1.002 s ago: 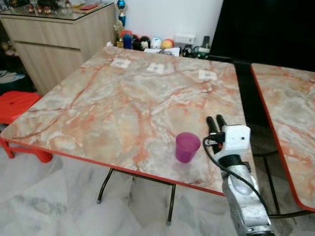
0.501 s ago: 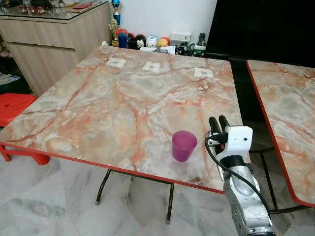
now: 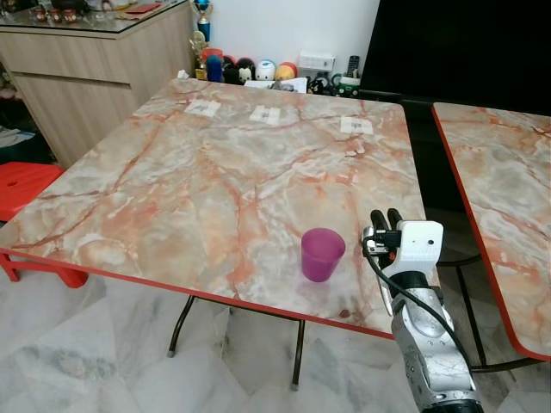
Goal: Setting the table
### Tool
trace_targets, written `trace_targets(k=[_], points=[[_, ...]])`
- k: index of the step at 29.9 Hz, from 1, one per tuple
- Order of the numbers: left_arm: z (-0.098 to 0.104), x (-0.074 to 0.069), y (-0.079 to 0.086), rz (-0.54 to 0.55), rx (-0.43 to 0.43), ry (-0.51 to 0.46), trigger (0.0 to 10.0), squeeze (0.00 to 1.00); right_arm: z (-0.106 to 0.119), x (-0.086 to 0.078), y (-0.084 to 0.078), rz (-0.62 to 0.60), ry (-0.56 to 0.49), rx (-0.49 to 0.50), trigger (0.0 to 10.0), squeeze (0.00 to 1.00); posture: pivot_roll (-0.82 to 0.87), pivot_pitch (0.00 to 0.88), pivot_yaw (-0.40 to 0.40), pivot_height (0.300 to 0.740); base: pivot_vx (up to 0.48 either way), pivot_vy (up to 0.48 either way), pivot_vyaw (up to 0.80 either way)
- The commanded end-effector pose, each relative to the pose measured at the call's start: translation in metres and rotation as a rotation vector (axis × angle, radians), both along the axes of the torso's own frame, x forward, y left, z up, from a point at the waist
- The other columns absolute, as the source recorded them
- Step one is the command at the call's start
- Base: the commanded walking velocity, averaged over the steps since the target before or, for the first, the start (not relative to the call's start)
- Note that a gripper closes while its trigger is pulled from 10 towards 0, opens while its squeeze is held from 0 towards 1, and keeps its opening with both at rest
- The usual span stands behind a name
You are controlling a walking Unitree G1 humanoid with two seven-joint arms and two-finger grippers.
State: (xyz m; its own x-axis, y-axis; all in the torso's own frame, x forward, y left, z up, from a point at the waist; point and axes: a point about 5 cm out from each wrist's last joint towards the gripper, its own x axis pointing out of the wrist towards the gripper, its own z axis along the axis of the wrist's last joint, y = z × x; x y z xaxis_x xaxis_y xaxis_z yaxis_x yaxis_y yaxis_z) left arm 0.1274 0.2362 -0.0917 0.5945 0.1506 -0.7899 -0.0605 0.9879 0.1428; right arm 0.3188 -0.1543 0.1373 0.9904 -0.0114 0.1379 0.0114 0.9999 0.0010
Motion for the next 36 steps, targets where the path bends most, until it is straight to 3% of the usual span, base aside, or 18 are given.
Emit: trace_targets(k=[1, 16, 24, 28, 32, 36], points=[[-0.002, -0.007, 0.0, 0.013, -0.006, 0.021, 10.0, 0.0, 0.001, 0.0, -0.002, -0.012, -0.009, 0.01, 10.0, 0.0, 0.04, 0.099, -0.034, 0.74, 0.247, 0.0, 0.0], [-0.002, -0.006, 0.0, 0.006, -0.002, 0.021, 10.0, 0.0, 0.004, -0.001, -0.001, -0.001, -0.03, 0.012, 10.0, 0.0, 0.04, 0.1, -0.036, 0.74, 0.282, 0.0, 0.0], [-0.003, -0.007, 0.0, 0.001, 0.006, 0.028, 10.0, 0.0, 0.005, -0.009, 0.003, 0.002, -0.032, 0.018, 10.0, 0.0, 0.04, 0.104, -0.039, 0.74, 0.0, 0.0, 0.0], [-0.003, -0.007, 0.0, 0.0, 0.006, 0.03, 10.0, 0.0, 0.001, -0.026, 0.005, 0.038, 0.011, 0.041, 10.0, 0.0, 0.04, 0.108, -0.041, 0.74, 0.0, 0.0, 0.0], [-0.003, -0.008, 0.0, -0.002, 0.007, 0.033, 10.0, 0.0, -0.004, -0.044, 0.001, 0.074, 0.09, -0.03, 10.0, 0.0, 0.03, 0.112, -0.042, 0.74, 0.0, 0.0, 0.0], [-0.003, -0.009, 0.0, -0.01, 0.008, 0.038, 10.0, 0.0, -0.001, -0.06, -0.002, 0.123, 0.146, -0.004, 10.0, 0.0, 0.01, 0.115, -0.036, 0.74, 0.0, 0.0, 0.0]])
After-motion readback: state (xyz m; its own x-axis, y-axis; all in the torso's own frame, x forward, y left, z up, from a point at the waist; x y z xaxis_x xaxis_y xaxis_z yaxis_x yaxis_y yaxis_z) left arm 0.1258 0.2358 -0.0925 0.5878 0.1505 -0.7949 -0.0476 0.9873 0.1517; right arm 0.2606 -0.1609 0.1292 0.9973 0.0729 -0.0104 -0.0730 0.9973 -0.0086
